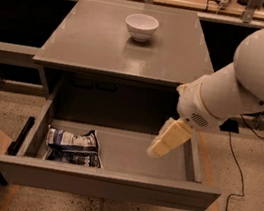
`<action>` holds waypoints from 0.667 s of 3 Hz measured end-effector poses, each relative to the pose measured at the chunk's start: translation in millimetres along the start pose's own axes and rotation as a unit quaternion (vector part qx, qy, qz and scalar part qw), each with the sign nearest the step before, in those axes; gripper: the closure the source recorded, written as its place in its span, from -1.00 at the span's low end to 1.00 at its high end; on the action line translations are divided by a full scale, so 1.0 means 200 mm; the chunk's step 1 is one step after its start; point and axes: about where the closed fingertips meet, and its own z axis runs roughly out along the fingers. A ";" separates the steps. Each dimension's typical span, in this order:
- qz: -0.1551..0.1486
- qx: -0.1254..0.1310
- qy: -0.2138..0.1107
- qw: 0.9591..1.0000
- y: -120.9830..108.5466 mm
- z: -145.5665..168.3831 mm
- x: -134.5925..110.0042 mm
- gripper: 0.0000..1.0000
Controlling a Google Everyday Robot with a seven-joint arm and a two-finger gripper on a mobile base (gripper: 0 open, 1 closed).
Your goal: Pick blue chip bag from top drawer and place on counter
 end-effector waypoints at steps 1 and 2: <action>0.002 -0.015 -0.032 0.999 0.03 0.26 -0.11 -1.00; 0.002 -0.010 -0.039 0.999 0.02 0.28 -0.13 -1.00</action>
Offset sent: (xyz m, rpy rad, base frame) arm 0.0147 0.0396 -0.0346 0.0630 0.0070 0.0236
